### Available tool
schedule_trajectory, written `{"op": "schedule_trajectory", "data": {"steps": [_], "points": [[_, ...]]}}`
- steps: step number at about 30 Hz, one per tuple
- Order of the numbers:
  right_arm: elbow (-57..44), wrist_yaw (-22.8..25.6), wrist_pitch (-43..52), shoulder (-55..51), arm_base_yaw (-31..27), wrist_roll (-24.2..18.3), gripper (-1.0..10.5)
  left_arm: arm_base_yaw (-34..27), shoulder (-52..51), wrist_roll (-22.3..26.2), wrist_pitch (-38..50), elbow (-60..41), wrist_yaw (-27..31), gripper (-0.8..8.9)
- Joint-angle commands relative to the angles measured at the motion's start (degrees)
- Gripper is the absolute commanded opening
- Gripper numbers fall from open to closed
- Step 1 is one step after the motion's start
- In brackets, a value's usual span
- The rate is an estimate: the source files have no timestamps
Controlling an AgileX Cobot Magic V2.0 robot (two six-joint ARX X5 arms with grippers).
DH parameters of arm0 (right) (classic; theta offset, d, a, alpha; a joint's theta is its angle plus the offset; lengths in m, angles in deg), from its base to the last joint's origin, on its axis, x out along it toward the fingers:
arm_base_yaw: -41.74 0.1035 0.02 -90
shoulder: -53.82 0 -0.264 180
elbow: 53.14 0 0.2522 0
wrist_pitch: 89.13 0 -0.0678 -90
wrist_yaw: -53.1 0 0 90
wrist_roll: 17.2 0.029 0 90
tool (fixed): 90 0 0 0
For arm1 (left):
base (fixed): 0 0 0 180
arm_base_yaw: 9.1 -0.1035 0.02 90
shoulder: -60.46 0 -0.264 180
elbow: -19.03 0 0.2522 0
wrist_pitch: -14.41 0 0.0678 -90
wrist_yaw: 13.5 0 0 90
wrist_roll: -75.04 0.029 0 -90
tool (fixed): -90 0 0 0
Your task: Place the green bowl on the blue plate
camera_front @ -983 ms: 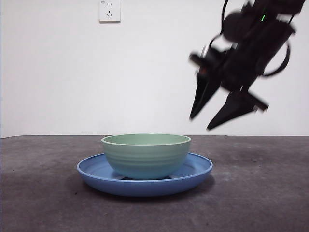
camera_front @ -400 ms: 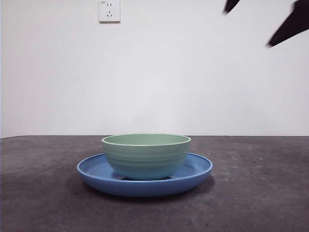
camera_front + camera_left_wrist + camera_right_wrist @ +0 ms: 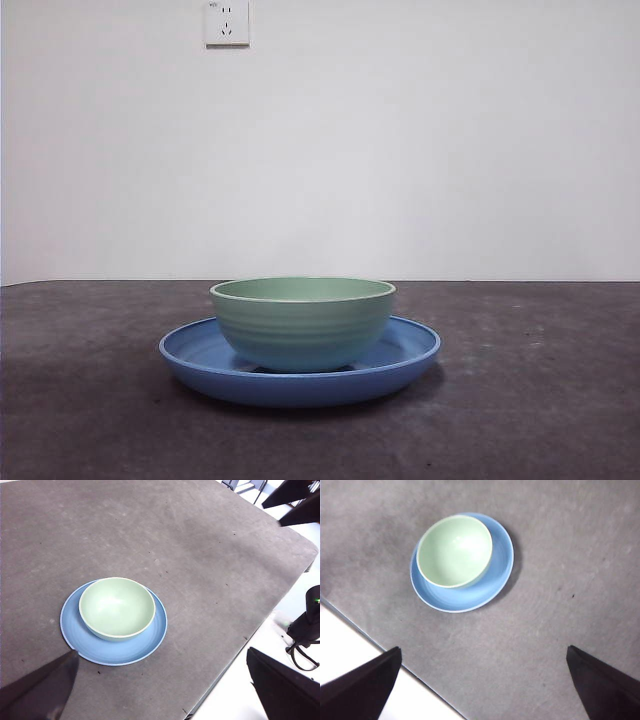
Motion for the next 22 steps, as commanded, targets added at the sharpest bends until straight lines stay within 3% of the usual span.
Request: {"op": "schedule_trajectory", "data": {"steps": [1,15,16,17,19,20,22], "points": [[0.8,0.2,-0.1,-3.0,0.3,-1.4,6.4,0.4,0.3,-0.4,0.4,0.7,-0.2,5.66],[0.8,0.0,-2.0,-11.6,0.3,-1.4,6.4,0.4,0.3,-0.4,0.3,0.7,-0.2,5.5],[0.8,0.0,-2.0,-11.6,0.3,-1.4,6.1,0.4,0.3,-0.4,0.3,0.7,-0.2,5.07],[0.8,-0.2,-1.9,-11.6,0.3,-1.4,5.0,0.4,0.3,-0.3,0.3,0.7,-0.2,4.0],[0.8,-0.2,-1.9,-11.6,0.3,-1.4,1.6,0.4,0.3,-0.4,0.3,0.7,-0.2,0.69],[0.8,-0.2,-1.9,-11.6,0.3,-1.5,-0.3,0.4,0.3,-0.3,0.4,0.7,-0.2,0.16],[0.8,-0.2,-1.7,-11.6,0.3,-1.6,0.2,0.4,0.3,-0.3,0.5,0.7,-0.2,0.15]]}}
